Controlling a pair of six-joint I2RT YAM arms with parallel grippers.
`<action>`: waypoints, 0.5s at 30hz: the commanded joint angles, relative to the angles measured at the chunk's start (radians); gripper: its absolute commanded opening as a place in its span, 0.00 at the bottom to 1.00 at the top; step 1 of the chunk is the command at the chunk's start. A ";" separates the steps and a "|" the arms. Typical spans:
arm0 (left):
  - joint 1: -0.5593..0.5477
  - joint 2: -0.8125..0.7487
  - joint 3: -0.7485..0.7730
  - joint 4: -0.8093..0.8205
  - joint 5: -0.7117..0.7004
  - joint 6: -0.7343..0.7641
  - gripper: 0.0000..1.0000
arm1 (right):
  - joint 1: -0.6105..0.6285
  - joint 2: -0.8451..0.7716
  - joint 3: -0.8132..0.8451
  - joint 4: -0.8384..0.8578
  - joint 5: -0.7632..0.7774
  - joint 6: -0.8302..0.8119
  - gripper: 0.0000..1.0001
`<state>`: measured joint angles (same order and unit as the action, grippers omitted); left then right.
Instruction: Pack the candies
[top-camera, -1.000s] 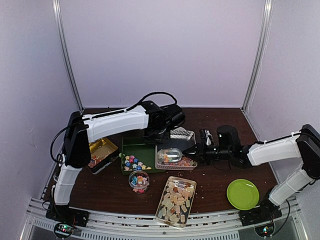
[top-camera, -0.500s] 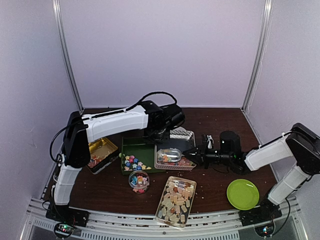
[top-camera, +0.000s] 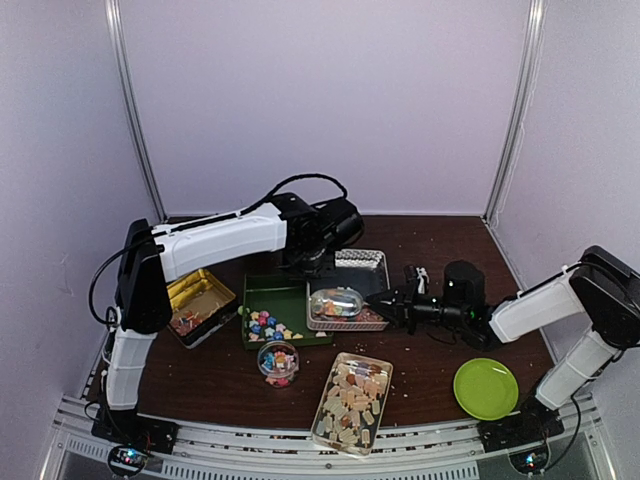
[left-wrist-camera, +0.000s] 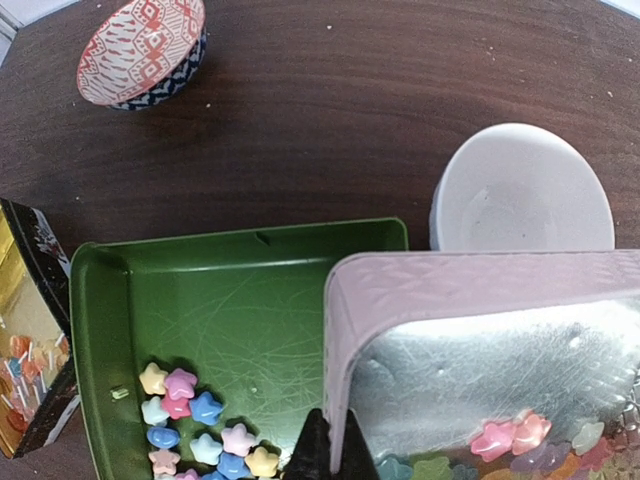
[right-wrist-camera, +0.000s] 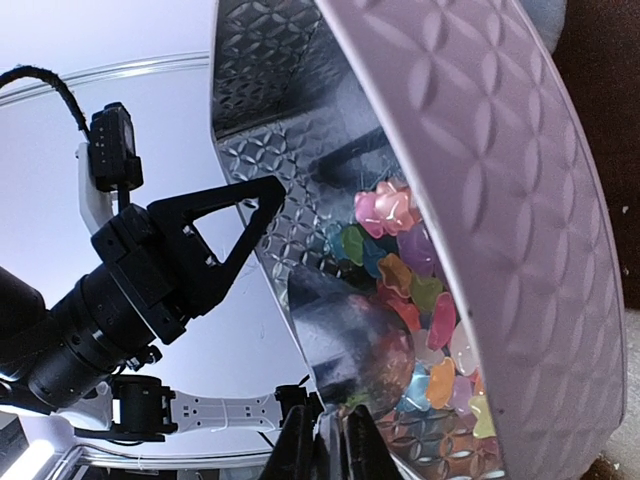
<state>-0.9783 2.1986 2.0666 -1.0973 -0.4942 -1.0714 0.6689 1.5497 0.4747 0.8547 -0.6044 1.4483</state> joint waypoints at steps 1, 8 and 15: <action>0.006 -0.066 -0.006 0.095 -0.007 -0.032 0.00 | -0.007 -0.033 -0.020 0.042 -0.023 0.014 0.00; 0.011 -0.066 -0.006 0.085 -0.013 -0.037 0.00 | -0.014 -0.069 -0.037 0.043 -0.012 0.020 0.00; 0.013 -0.065 -0.018 0.085 -0.015 -0.045 0.00 | -0.018 -0.111 -0.052 0.032 -0.001 0.018 0.00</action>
<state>-0.9741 2.1986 2.0502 -1.0721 -0.4946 -1.0874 0.6598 1.4815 0.4328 0.8574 -0.6056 1.4666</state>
